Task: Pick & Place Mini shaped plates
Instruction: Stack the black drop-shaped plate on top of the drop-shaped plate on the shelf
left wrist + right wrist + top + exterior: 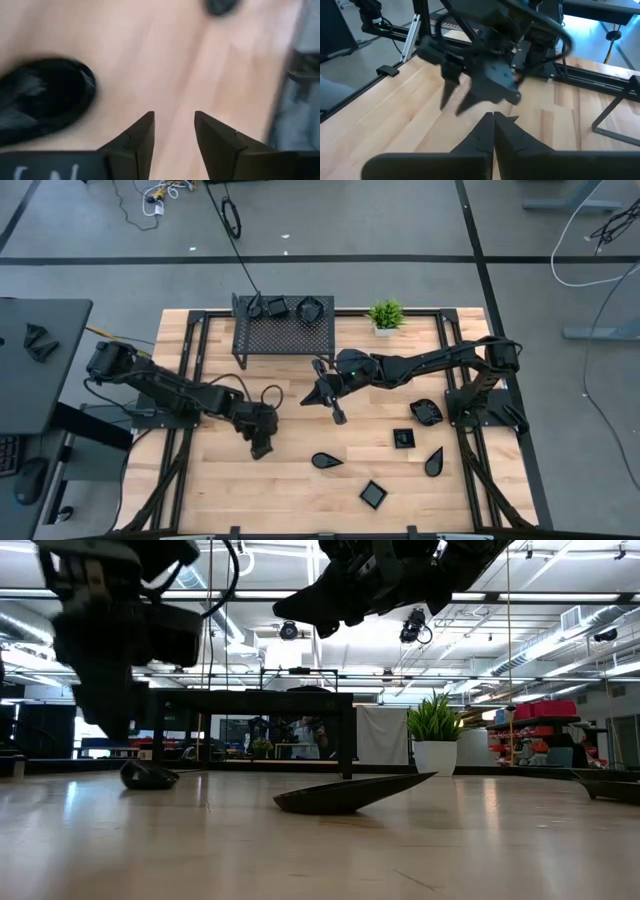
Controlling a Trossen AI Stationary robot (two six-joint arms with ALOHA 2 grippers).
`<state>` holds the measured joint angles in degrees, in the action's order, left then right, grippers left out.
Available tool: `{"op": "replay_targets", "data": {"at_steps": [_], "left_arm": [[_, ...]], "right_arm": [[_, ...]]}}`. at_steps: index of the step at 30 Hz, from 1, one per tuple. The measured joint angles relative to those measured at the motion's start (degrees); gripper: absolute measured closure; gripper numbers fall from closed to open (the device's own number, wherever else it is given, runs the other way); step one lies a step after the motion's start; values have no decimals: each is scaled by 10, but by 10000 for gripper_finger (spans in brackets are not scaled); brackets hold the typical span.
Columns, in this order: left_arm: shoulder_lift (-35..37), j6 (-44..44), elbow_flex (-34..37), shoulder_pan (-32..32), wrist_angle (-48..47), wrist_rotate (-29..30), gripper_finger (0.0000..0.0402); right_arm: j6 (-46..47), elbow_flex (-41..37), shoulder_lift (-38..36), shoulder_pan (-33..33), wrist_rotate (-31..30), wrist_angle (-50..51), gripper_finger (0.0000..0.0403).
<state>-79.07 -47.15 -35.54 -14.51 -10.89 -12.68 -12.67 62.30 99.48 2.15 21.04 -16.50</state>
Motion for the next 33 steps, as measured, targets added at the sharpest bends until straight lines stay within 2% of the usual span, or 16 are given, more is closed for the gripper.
{"op": "replay_targets", "data": {"at_steps": [4, 7, 10, 14, 16, 18, 21, 23, 27, 33], "left_arm": [[5, -22, -18, -27, -14, -5, 257], [17, -84, -22, -63, -42, 36, 258], [20, -234, -21, -116, -90, 149, 257], [17, -510, -21, -174, -172, 253, 255], [17, -597, -21, -189, -226, 287, 247], [17, -647, -21, -194, -261, 314, 235], [16, -678, -21, -190, -263, 385, 216], [14, -680, -21, -175, -252, 411, 209], [-2, -656, -21, -134, -244, 394, 218], [-33, -599, -21, -94, -184, 377, 259]], "right_arm": [[0, 0, 0, 0, 0, 2, 392], [0, 0, 0, 0, 0, 3, 392], [-2, 0, 0, 0, 0, 3, 392], [-11, 0, 0, 0, 0, 2, 392], [-20, 0, 0, 0, 0, -2, 392], [-28, 0, 0, 0, 0, -3, 392], [-29, 0, 0, 1, 0, -2, 392], [-29, 0, 0, 1, 0, -1, 392], [-29, 0, 0, 2, 0, -1, 392], [-28, 0, 0, 2, 0, 0, 392]]}}
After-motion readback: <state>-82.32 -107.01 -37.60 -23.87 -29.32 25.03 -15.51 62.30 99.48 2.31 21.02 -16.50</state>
